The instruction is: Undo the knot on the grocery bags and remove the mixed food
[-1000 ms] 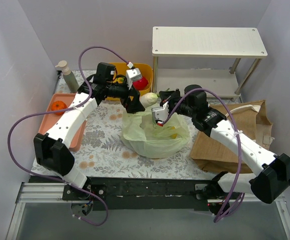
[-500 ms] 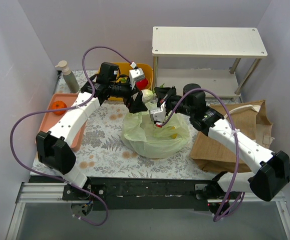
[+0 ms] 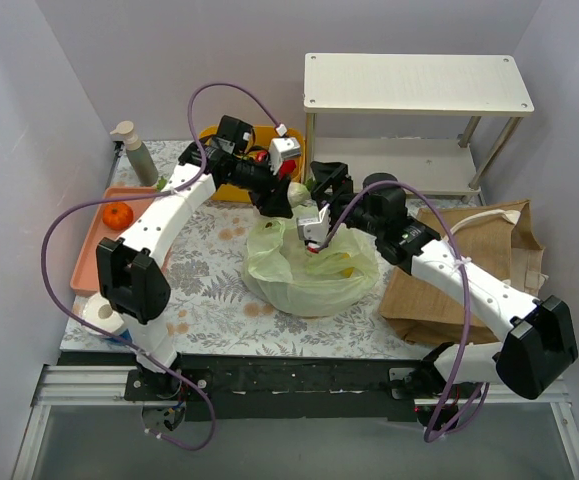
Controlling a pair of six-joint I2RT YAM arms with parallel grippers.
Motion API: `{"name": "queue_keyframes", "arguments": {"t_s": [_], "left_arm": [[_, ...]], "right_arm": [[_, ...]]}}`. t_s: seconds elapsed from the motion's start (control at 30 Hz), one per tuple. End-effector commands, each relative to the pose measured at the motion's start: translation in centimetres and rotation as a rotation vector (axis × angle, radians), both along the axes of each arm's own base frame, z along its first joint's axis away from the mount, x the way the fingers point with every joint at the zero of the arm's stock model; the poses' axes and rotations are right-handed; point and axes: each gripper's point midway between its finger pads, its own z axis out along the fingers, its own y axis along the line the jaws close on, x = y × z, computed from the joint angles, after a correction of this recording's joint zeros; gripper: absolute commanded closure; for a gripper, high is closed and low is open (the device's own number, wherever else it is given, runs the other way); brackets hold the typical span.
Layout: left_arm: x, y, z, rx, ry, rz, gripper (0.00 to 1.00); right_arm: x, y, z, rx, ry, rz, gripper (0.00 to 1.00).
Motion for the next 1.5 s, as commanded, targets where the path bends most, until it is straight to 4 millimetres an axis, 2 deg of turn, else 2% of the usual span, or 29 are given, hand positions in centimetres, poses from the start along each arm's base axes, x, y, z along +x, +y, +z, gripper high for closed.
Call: {"name": "queue_keyframes", "arguments": {"t_s": [0.0, 0.03, 0.07, 0.1, 0.13, 0.17, 0.2, 0.23, 0.27, 0.33, 0.37, 0.4, 0.47, 0.5, 0.57, 0.6, 0.67, 0.7, 0.8, 0.93, 1.07, 1.1, 1.17, 1.3, 1.37, 1.43, 1.47], "left_arm": [[0.4, 4.3, 3.4, 0.018, -0.095, 0.187, 0.93], [0.7, 6.9, 3.8, 0.018, -0.085, 0.296, 0.98], [1.9, 8.6, 4.0, 0.019, -0.109, 0.392, 1.00], [2.7, 10.6, 4.0, 0.038, -0.125, 0.480, 1.00], [3.5, 14.6, 3.3, 0.095, -0.150, 0.633, 1.00], [4.4, 16.5, 3.7, 0.095, -0.187, 0.723, 1.00], [4.7, 19.4, 4.8, 0.104, -0.243, 0.824, 1.00], [5.1, 22.6, 2.5, 0.203, -0.255, 0.953, 1.00], [6.0, 24.5, 2.8, 0.225, -0.315, 1.024, 1.00], [6.7, 29.2, 1.1, 0.336, -0.326, 1.179, 1.00], [6.9, 30.3, 0.4, 0.357, -0.310, 1.201, 1.00], [7.5, 32.9, -1.3, 0.392, -0.263, 1.258, 1.00], [8.2, 34.8, -2.4, 0.412, -0.232, 1.297, 1.00], [8.7, 36.0, -4.1, 0.440, -0.198, 1.307, 1.00], [9.7, 37.6, -5.2, 0.460, -0.203, 1.338, 1.00], [10.2, 38.8, -6.9, 0.487, -0.177, 1.354, 1.00], [11.0, 39.9, -8.1, 0.498, -0.166, 1.365, 1.00], [11.6, 40.4, -9.6, 0.519, -0.139, 1.363, 1.00], [12.9, 41.0, -12.0, 0.556, -0.125, 1.341, 1.00], [14.5, 41.7, -13.2, 0.573, -0.140, 1.350, 1.00], [14.4, 42.6, -15.2, 0.622, -0.088, 1.393, 1.00], [14.2, 42.7, -15.8, 0.634, -0.074, 1.395, 0.97], [13.5, 42.8, -16.4, 0.652, -0.052, 1.402, 0.78], [12.4, 42.6, -15.9, 0.641, -0.027, 1.418, 0.63], [11.7, 42.2, -15.8, 0.631, -0.015, 1.414, 0.43], [11.3, 42.2, -15.1, 0.618, -0.024, 1.430, 0.31], [11.1, 42.1, -15.0, 0.615, -0.023, 1.434, 0.18]], "right_arm": [[-0.2, -2.8, 2.2, 0.094, 0.073, -0.105, 0.11], [-0.4, -3.4, 2.1, 0.115, 0.110, -0.125, 0.09], [-0.7, -4.0, 1.3, 0.162, 0.200, -0.156, 0.04], [-1.1, -4.8, 1.7, 0.200, 0.223, -0.186, 0.02], [-1.4, -5.1, 1.2, 0.226, 0.268, -0.204, 0.01], [-2.1, -5.5, -0.4, 0.244, 0.367, -0.227, 0.01], [-2.7, -5.8, -0.6, 0.267, 0.406, -0.238, 0.01], [-3.0, -5.9, -0.9, 0.279, 0.439, -0.245, 0.01], [-3.4, -6.0, -1.2, 0.292, 0.471, -0.248, 0.01], [-3.8, -6.0, -1.9, 0.329, 0.551, -0.269, 0.01], [-3.7, -5.9, -1.9, 0.339, 0.571, -0.275, 0.02], [-3.5, -5.7, -2.1, 0.349, 0.603, -0.288, 0.02], [-3.2, -5.5, -2.1, 0.361, 0.629, -0.301, 0.01], [-3.1, -5.3, -2.1, 0.362, 0.642, -0.303, 0.01], [-3.1, -5.1, -2.2, 0.363, 0.645, -0.295, 0.01], [-3.2, -5.1, -2.2, 0.362, 0.649, -0.290, 0.01], [-3.5, -5.2, -2.6, 0.349, 0.660, -0.291, 0.01], [-3.6, -5.2, -2.8, 0.344, 0.667, -0.292, 0.02], [-3.9, -5.3, -3.0, 0.333, 0.676, -0.289, 0.01], [-4.0, -5.1, -2.4, 0.350, 0.691, -0.284, 0.01], [-4.1, -5.1, -2.5, 0.349, 0.699, -0.285, 0.01], [-4.0, -5.1, -2.5, 0.352, 0.697, -0.287, 0.01], [-3.9, -5.2, -2.5, 0.354, 0.694, -0.291, 0.01], [-4.0, -5.1, -2.7, 0.353, 0.696, -0.285, 0.01], [-3.9, -5.1, -2.7, 0.354, 0.695, -0.285, 0.01], [-3.9, -5.0, -2.7, 0.354, 0.692, -0.280, 0.01], [-3.9, -4.9, -2.9, 0.353, 0.698, -0.281, 0.01]]}}
